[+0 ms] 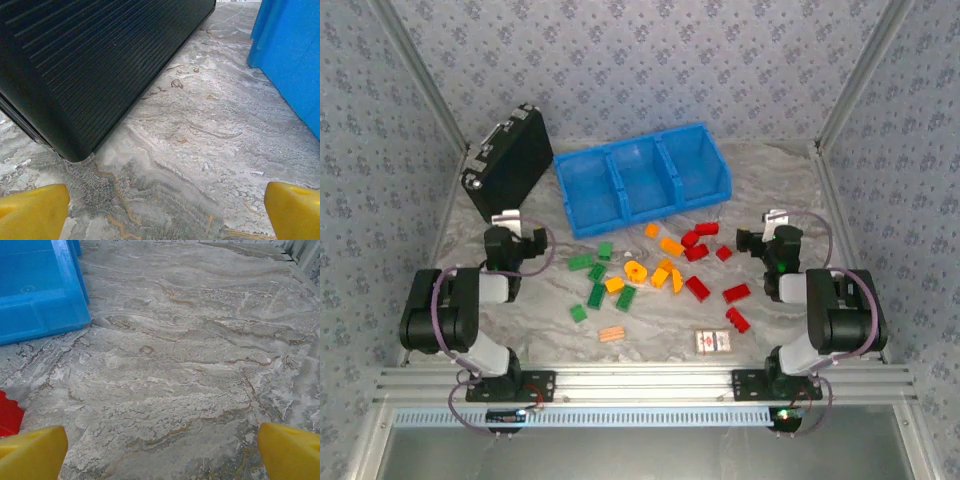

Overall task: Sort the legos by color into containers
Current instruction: Pick up the lego from the center of the table.

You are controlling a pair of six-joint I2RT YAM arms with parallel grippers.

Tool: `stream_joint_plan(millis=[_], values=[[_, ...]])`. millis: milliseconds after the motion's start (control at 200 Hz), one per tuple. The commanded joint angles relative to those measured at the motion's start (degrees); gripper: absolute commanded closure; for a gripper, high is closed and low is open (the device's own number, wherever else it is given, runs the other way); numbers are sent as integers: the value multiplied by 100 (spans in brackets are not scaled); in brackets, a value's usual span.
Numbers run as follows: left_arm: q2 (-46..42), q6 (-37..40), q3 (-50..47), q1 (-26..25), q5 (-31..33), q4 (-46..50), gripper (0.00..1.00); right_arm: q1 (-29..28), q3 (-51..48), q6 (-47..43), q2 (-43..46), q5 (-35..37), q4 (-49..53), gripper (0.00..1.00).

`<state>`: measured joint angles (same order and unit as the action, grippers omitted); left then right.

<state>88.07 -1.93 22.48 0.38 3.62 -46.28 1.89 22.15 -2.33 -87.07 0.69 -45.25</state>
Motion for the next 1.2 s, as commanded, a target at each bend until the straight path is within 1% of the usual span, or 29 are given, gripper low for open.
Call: stream_joint_plan(millis=[0,1005,1090,1195], values=[[-14,70,125,32,-126,-12,0,-16,55,66,-3,109,-36,1],[-18,71,125,33,-125,-12,0,-12,58,66,-3,95,-34,1],[-14,70,125,33,-130,-12,0,29,59,90,-3,-7,-17,1],[-10,30,134,92,-225,1,0,96,157,2,77,-419,209,1]])
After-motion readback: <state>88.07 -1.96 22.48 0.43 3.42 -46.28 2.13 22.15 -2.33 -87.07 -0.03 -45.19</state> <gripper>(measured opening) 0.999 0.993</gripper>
